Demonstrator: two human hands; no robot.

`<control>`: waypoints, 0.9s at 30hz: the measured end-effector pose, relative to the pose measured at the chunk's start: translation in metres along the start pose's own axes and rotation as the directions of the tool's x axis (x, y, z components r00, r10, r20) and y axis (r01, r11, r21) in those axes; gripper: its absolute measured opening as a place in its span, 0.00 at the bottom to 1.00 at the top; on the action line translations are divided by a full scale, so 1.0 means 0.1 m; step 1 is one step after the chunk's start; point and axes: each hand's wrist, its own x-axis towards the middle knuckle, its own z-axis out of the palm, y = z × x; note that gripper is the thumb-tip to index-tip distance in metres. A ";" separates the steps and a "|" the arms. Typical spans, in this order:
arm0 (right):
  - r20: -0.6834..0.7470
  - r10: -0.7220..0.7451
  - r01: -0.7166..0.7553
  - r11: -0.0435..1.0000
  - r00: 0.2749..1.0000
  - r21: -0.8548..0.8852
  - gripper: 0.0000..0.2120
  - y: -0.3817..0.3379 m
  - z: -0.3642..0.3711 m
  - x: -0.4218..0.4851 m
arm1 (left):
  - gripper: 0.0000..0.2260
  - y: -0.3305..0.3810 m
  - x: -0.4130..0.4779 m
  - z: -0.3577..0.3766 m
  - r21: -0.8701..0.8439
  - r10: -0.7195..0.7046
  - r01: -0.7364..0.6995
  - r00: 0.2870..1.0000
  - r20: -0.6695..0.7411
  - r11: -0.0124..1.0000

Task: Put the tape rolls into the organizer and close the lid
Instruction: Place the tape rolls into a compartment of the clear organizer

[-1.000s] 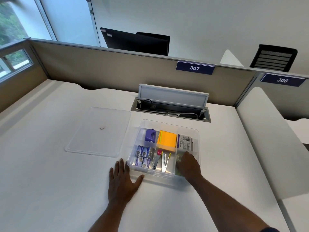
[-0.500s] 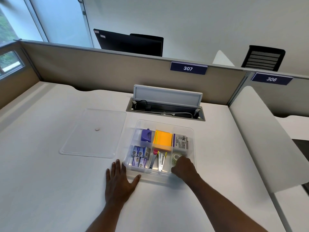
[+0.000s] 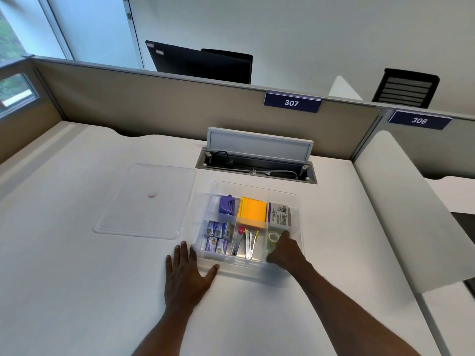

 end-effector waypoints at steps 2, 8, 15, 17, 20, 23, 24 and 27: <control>0.016 0.009 -0.009 1.000 1.000 -0.004 0.40 0.00 -0.02 0.00 | 0.41 0.00 0.00 0.00 -0.001 -0.001 0.001 1.000 0.003 1.000; 0.015 -0.004 0.004 0.999 1.000 -0.042 0.37 0.00 -0.03 -0.01 | 0.42 0.00 0.00 -0.01 -0.002 -0.001 0.001 1.000 -0.003 1.000; 0.051 0.013 -0.011 0.999 0.999 -0.047 0.38 0.03 -0.06 0.00 | 0.42 0.00 0.00 0.00 0.005 0.002 -0.002 1.000 0.001 1.000; 0.052 0.031 -0.029 0.999 0.998 -0.032 0.37 0.03 -0.07 0.01 | 0.42 0.00 0.00 0.01 0.009 0.002 -0.002 1.000 0.003 1.000; -0.027 0.048 -0.049 0.999 0.998 -0.005 0.27 0.05 -0.07 0.01 | 0.42 0.00 0.00 0.01 0.008 0.003 -0.003 1.000 0.001 1.000; -0.069 0.045 -0.045 0.999 0.997 0.010 0.22 0.06 -0.04 0.00 | 0.42 -0.01 0.00 0.00 0.005 0.003 -0.003 1.000 -0.003 1.000; -0.079 0.044 -0.043 0.999 0.996 0.014 0.21 0.07 -0.03 0.00 | 0.42 -0.01 -0.01 0.00 0.007 0.004 -0.004 1.000 -0.003 1.000; -0.109 0.057 -0.053 0.998 0.992 0.034 0.19 0.10 -0.02 0.01 | 0.42 0.00 -0.01 -0.01 0.005 0.007 -0.007 1.000 -0.003 1.000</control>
